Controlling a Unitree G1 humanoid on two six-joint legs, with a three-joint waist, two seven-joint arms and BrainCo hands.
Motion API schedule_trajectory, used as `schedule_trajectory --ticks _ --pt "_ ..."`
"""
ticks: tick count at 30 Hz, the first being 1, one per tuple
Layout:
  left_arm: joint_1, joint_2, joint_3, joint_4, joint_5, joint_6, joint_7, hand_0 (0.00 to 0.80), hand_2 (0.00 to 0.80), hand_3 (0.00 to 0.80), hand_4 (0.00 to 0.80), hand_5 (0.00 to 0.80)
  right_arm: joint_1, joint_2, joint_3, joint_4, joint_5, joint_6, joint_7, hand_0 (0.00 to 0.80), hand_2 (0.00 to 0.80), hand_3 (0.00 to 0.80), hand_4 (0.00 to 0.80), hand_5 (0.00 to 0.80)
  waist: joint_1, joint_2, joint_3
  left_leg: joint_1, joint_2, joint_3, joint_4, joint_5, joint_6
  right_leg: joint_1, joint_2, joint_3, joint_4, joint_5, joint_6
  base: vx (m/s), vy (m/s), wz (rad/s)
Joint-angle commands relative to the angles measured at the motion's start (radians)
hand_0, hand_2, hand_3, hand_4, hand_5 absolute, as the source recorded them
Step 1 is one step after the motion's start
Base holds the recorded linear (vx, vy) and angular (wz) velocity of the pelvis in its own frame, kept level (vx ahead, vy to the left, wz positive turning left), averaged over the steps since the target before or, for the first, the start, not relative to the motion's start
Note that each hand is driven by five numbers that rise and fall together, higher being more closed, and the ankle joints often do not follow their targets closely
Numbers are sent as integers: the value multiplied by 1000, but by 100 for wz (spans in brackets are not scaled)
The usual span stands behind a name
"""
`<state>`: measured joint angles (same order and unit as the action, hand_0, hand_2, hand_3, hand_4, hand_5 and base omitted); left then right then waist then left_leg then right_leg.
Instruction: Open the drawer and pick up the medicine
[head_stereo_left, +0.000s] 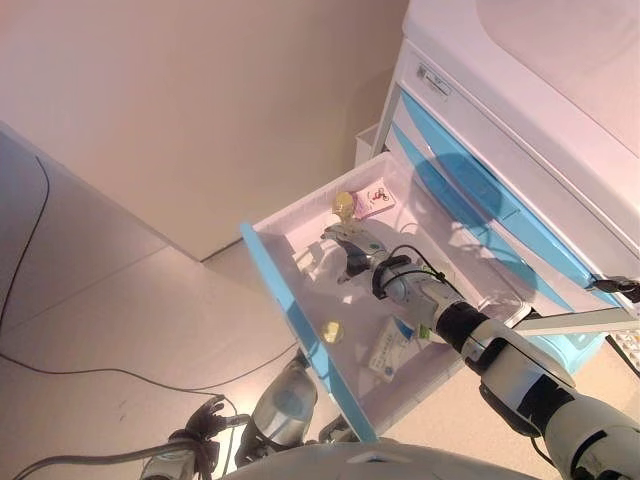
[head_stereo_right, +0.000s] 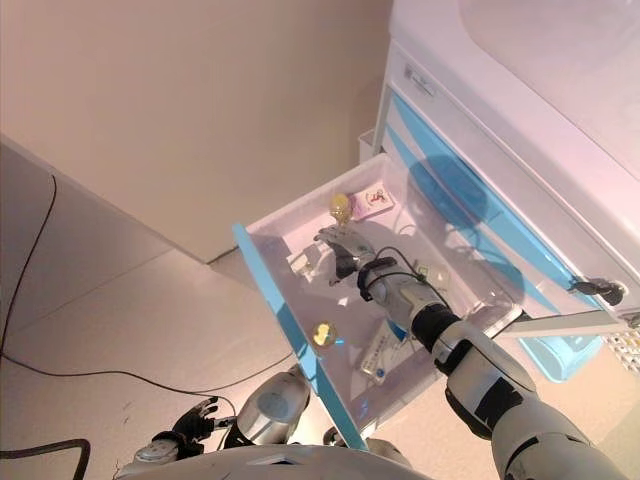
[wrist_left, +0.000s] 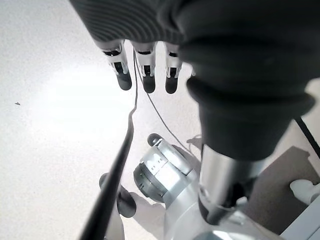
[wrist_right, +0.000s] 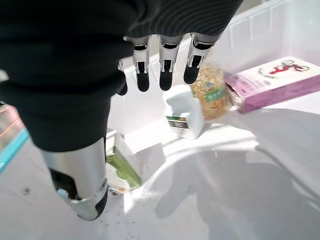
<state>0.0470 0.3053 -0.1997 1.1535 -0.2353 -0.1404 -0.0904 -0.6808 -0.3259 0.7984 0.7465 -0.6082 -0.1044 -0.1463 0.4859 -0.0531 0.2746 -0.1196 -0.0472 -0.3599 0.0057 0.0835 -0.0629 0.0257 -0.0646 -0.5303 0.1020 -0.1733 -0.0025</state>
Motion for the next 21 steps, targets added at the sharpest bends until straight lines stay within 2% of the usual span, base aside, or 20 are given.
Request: schedule_trajectory --ticks 1,13,21 --pt "3 21 -52 7 0 -30 4 0 0 0 0 0 -62 32 9 -46 20 -21 -23 0 0 0 0 0 2 -3 16 21 -62 5 -29 -58 59 -11 -76 97 22 68 71 0 0 0" --pt "-15 27 -58 4 -14 -26 -4 0 0 0 0 0 -117 61 42 -32 -3 -33 -5 0 0 0 0 0 28 -3 43 2 -70 -15 -20 -55 60 -21 -77 86 30 64 68 0 2 1" --pt "-14 34 -52 5 -17 -29 -11 0 0 0 0 0 -156 80 50 -11 -6 -16 3 0 0 0 0 0 54 -8 58 -7 -78 -32 -21 -48 62 -24 -79 75 36 65 71 15 11 6"
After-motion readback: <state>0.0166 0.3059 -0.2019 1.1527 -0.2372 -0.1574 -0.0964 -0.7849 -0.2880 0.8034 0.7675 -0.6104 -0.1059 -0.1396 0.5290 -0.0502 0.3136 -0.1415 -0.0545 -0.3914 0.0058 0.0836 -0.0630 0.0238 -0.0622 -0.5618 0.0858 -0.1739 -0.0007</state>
